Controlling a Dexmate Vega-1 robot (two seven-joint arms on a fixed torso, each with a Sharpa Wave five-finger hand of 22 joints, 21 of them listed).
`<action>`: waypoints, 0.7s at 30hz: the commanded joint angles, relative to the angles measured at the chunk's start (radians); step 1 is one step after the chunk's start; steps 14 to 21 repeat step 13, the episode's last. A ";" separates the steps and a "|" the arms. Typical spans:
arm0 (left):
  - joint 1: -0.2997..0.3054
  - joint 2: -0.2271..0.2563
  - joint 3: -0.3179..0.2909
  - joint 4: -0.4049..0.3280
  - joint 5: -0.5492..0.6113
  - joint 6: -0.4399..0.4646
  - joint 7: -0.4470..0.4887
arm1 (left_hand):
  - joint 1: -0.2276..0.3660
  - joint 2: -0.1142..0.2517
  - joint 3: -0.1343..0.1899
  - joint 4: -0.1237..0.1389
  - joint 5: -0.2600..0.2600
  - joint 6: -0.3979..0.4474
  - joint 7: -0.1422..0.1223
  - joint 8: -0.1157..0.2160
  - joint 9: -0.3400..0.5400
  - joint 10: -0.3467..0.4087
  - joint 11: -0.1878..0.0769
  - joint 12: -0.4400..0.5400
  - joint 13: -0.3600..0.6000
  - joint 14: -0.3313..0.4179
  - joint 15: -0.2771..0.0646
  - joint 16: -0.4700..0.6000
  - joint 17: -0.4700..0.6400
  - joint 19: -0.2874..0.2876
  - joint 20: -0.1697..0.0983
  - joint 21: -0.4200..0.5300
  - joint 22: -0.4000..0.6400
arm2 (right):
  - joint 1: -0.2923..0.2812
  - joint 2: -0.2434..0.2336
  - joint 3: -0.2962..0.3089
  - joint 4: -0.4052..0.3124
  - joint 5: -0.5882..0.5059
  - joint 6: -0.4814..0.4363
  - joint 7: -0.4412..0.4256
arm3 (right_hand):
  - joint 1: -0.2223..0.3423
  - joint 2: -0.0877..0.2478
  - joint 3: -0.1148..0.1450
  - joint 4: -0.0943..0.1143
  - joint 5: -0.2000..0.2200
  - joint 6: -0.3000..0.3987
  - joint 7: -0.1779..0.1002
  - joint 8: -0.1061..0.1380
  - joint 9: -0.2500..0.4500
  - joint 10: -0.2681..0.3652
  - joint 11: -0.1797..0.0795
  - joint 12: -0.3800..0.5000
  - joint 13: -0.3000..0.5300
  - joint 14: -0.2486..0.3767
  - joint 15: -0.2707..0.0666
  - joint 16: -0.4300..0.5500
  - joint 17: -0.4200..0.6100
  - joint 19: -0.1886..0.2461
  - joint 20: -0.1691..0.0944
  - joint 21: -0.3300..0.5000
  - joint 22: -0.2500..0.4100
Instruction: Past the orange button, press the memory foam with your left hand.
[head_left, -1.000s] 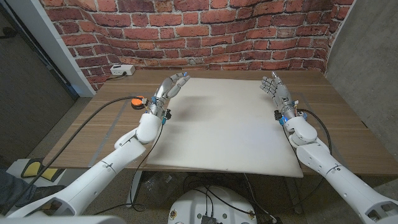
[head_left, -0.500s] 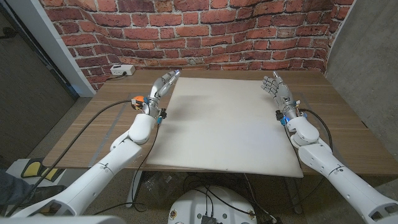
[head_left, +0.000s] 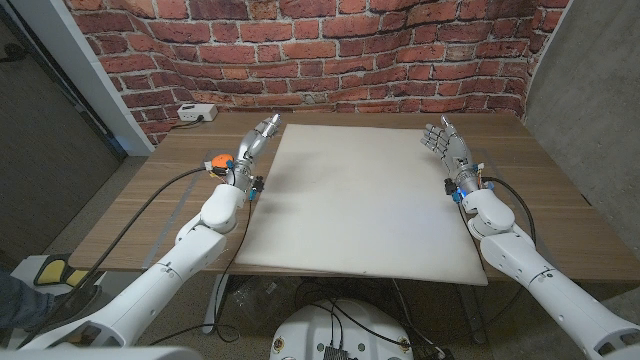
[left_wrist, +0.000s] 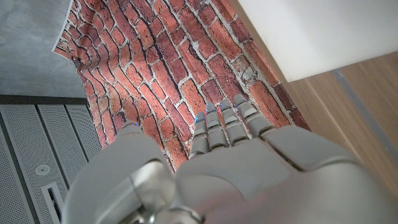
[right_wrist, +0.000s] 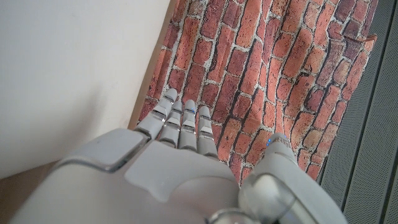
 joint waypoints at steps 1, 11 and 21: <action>0.006 -0.002 -0.002 -0.002 -0.052 0.017 -0.019 | -0.005 0.001 0.000 0.010 0.002 -0.005 0.002 0.005 0.002 -0.009 -0.001 0.000 0.003 -0.005 -0.003 -0.002 0.003 -0.009 0.000 -0.002 0.002 | 0.017 0.005 -0.008 0.014 0.017 -0.013 0.023 | 0.005 0.003 -0.001 -0.006 -0.002 0.006 -0.003 -0.003 0.003 0.005 0.001 -0.001 0.006 0.011 0.001 -0.001 0.005 0.008 -0.004 -0.005 0.005; 0.019 0.005 -0.002 -0.039 -0.025 0.046 0.021 | -0.008 -0.001 -0.002 0.012 0.003 -0.002 0.003 0.011 0.002 -0.013 0.001 0.002 0.003 -0.010 -0.003 0.000 0.003 -0.016 -0.001 -0.003 0.001 | 0.046 0.019 -0.011 0.062 0.035 0.000 0.060 | 0.005 0.003 -0.002 -0.006 -0.002 0.005 -0.002 -0.003 0.003 0.005 0.000 -0.001 0.006 0.011 0.000 -0.001 0.005 0.008 -0.004 -0.006 0.005; 0.020 0.005 -0.002 -0.041 -0.024 0.048 0.025 | -0.009 -0.001 -0.003 0.012 0.003 0.000 0.003 0.012 0.002 -0.013 0.000 0.003 0.003 -0.011 -0.003 0.000 0.003 -0.016 -0.001 -0.003 0.001 | 0.054 0.020 -0.014 0.074 0.033 0.004 0.071 | 0.005 0.003 -0.002 -0.006 -0.002 0.006 -0.002 -0.003 0.003 0.005 0.001 -0.001 0.006 0.011 0.001 -0.001 0.005 0.008 -0.004 -0.006 0.005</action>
